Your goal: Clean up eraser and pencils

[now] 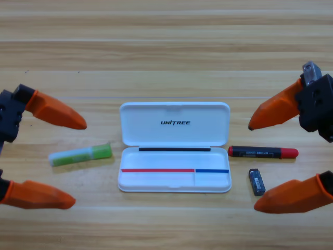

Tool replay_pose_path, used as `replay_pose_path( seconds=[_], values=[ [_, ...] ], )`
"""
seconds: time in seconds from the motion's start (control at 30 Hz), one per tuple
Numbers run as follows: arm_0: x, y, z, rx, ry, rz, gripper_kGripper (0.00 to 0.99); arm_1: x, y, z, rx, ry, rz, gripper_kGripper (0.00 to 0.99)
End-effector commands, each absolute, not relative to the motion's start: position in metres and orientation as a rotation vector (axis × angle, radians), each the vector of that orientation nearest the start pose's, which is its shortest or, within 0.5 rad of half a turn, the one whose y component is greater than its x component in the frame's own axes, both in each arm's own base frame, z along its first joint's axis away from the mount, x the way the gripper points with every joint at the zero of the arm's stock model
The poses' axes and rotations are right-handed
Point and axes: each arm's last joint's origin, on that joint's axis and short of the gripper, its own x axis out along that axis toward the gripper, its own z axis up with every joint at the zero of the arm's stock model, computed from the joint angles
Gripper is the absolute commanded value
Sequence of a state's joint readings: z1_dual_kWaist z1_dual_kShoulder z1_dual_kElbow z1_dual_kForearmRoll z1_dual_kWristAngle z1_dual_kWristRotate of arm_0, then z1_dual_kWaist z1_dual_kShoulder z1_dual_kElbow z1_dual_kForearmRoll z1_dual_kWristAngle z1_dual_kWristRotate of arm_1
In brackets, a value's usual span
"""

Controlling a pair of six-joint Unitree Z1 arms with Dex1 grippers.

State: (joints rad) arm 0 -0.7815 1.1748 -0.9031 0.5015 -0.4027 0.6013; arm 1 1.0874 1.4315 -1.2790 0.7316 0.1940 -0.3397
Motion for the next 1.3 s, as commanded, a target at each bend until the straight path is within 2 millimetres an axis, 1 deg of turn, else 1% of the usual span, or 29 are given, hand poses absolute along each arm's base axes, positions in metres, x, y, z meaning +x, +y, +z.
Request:
replay_pose_path(
  seconds=[0.03,0.23,0.3,0.37,0.47,0.57,0.6,0.67,0.73,0.77,0.8,0.9,0.97,1.03,1.17,1.3],
  values=[
    [0.109,-0.139,0.339,0.672,0.460,-1.345,0.934,0.108,0.240,0.360,-0.723,0.741,1.370,0.986],
    [0.111,-0.138,0.340,0.687,0.433,-1.306,0.930,0.106,0.236,0.362,-0.708,0.741,1.362,0.989],
    [0.114,-0.140,0.339,0.709,0.447,-1.273,0.930,0.105,0.235,0.363,-0.694,0.748,1.346,0.990],
    [0.121,-0.142,0.341,0.746,0.482,-1.212,0.930,0.109,0.232,0.363,-0.677,0.768,1.294,0.990],
    [0.144,-0.156,0.356,0.838,0.573,-1.092,0.917,0.121,0.223,0.357,-0.628,0.847,1.209,0.990],
    [0.166,-0.169,0.367,0.949,0.636,-0.982,0.888,0.138,0.216,0.344,-0.558,0.979,1.094,0.989],
    [0.176,-0.172,0.370,0.976,0.658,-0.930,0.873,0.144,0.215,0.340,-0.523,1.019,1.051,0.988],
    [0.201,-0.173,0.374,0.998,0.725,-0.886,0.864,0.155,0.217,0.328,-0.483,1.094,0.967,0.986],
    [0.224,-0.177,0.374,1.010,0.800,-0.869,0.864,0.165,0.224,0.315,-0.480,1.148,0.852,0.986],
    [0.235,-0.179,0.372,1.012,0.836,-0.861,0.864,0.170,0.227,0.308,-0.486,1.165,0.776,0.986],
    [0.246,-0.182,0.370,1.015,0.872,-0.856,0.864,0.174,0.229,0.303,-0.487,1.177,0.741,0.986],
    [0.273,-0.187,0.361,1.017,0.979,-0.850,0.865,0.179,0.232,0.286,-0.535,1.212,0.696,0.988],
    [0.285,-0.191,0.351,1.021,1.037,-0.855,0.867,0.182,0.234,0.275,-0.552,1.225,0.654,0.988],
    [0.295,-0.195,0.341,1.019,1.096,-0.870,0.870,0.186,0.239,0.261,-0.502,1.281,0.592,0.988],
    [0.301,-0.199,0.320,1.020,1.162,-0.901,0.868,0.201,0.250,0.238,-0.449,1.338,0.466,0.990],
    [0.304,-0.202,0.309,1.012,1.194,-0.929,0.870,0.215,0.261,0.214,-0.379,1.354,0.391,0.986]
  ],
)
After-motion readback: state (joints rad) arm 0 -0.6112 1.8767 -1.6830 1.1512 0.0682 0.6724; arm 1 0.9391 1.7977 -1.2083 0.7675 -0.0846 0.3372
